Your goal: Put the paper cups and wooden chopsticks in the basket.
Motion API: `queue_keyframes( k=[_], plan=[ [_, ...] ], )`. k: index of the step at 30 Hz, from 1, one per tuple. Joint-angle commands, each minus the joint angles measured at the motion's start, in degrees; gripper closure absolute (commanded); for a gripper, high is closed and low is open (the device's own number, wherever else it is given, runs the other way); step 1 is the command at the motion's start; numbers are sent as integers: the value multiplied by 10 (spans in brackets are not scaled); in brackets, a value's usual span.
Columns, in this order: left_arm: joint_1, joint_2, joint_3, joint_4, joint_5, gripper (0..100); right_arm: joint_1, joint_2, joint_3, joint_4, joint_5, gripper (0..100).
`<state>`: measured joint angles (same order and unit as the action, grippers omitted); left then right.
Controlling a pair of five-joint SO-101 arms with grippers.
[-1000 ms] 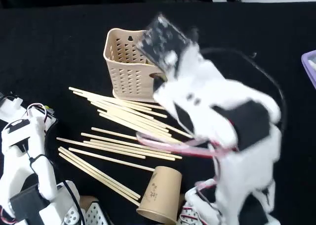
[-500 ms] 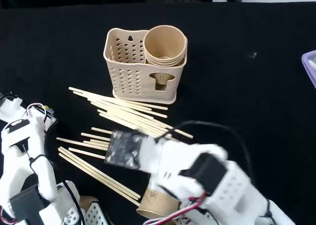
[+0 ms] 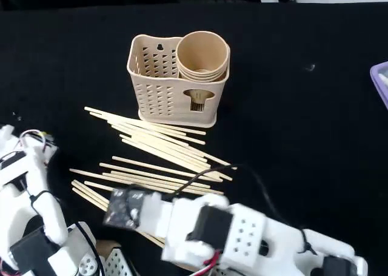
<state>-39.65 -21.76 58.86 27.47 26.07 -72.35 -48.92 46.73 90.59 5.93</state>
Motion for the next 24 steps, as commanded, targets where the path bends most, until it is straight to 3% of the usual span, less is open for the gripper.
queue_keyframes(
  k=[1,6,15,24],
  plan=[
    [-39,-13,-19,-21,-1,780,-49,49,-7,-12,-21,776],
    [-46,-13,-22,-21,0,780,-8,145,-29,-7,-17,776],
    [-47,-13,-22,-21,0,780,156,342,-53,-11,158,779],
    [-48,-13,-22,-21,0,780,291,251,-58,10,194,779]
  ],
)
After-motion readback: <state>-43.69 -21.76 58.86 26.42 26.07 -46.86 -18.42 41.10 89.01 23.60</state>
